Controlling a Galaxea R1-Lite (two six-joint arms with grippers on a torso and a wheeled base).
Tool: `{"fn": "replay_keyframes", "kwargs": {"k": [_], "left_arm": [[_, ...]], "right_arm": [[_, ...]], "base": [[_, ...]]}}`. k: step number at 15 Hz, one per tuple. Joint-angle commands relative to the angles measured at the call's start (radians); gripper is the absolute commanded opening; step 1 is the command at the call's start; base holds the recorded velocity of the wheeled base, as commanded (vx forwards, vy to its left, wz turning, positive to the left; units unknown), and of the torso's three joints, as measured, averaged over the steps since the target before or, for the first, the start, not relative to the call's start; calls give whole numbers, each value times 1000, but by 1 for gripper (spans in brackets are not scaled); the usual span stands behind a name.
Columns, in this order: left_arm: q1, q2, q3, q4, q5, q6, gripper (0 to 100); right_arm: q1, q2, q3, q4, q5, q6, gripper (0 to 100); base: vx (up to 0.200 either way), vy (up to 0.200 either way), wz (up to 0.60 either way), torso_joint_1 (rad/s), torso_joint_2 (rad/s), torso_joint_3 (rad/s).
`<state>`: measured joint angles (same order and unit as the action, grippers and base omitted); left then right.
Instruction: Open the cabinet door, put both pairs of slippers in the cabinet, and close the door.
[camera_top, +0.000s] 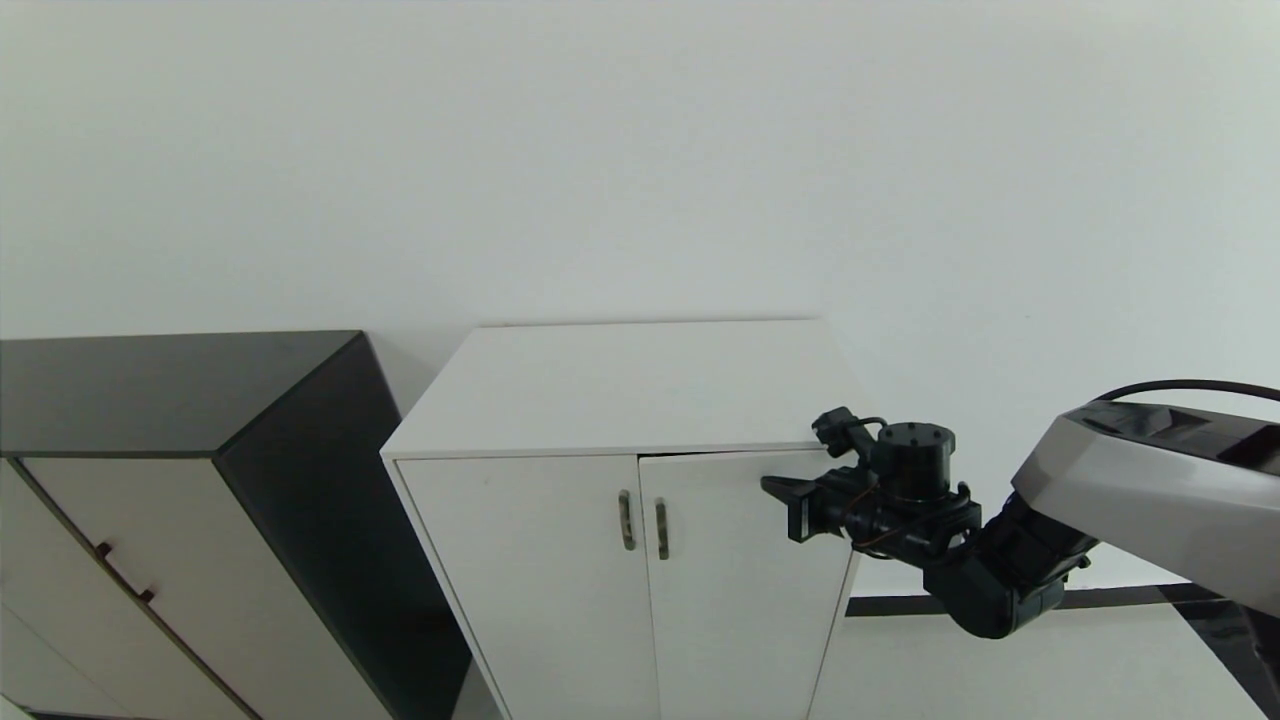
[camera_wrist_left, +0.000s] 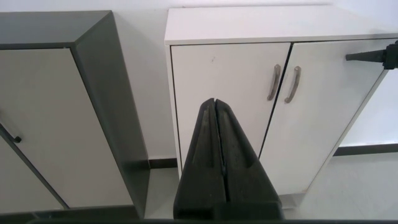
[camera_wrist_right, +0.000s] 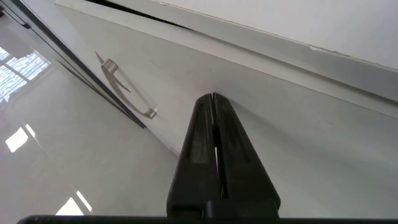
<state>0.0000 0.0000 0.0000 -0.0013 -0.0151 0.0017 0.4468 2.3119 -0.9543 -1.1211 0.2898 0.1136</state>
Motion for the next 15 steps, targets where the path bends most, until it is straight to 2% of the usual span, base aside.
{"fn": "replay_keyframes", "kwargs": {"k": [1,15], "left_arm": [[0,2,0,0,0,0,0],[0,2,0,0,0,0,0]], "right_arm": [[0,1,-1,0,0,0,0],[-7,17,-20,0,0,0,0]], "base": [[0,0,0,0,0,0],[0,0,0,0,0,0]]}}
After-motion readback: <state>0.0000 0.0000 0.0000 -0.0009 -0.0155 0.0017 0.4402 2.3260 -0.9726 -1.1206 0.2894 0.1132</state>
